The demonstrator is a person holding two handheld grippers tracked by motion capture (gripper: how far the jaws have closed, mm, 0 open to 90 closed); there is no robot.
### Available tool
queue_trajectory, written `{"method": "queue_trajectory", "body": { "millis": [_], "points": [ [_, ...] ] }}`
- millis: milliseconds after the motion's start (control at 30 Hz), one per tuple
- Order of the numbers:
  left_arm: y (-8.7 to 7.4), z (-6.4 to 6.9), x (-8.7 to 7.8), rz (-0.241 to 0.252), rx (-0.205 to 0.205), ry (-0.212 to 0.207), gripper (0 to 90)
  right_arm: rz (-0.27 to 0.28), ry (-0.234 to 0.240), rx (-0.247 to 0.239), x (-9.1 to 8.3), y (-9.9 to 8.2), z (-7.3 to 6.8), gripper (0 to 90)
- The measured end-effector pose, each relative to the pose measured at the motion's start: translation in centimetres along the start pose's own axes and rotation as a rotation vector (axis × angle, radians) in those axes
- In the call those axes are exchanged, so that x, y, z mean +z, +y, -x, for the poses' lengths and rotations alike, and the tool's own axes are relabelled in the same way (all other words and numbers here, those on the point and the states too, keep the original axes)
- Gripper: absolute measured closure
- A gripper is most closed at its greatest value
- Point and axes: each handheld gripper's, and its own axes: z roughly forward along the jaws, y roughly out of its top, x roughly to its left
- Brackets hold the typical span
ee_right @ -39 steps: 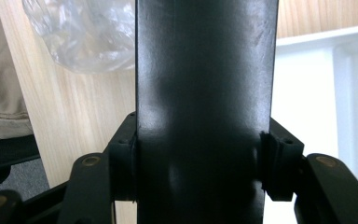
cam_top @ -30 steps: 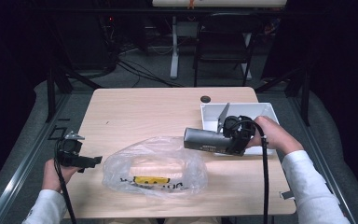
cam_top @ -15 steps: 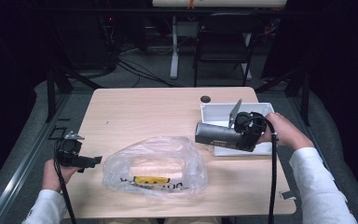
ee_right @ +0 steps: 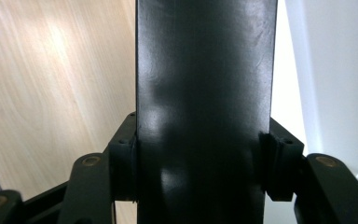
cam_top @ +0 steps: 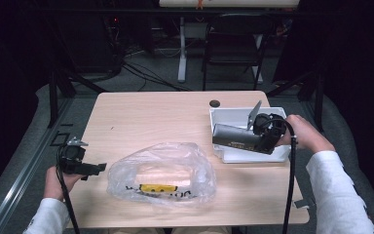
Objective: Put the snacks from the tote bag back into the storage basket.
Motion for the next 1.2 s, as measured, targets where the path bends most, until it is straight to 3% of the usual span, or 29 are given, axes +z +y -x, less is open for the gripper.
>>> {"method": "queue_trajectory", "body": {
  "millis": [233,667,1200],
  "points": [
    [0.0,-0.1,0.0,0.001,0.000,0.002,0.9,0.009,-0.010,0.012,0.3,-0.9,0.6,42.5],
    [0.0,-0.2,0.0,0.004,-0.007,0.003,0.9,-0.024,-0.026,0.008,1.1,-1.8,1.5,42.6],
    [0.0,-0.2,0.0,0.000,-0.004,0.007,0.8,-0.017,-0.006,0.015,2.9,-2.2,2.5,42.5]
  ]
}}
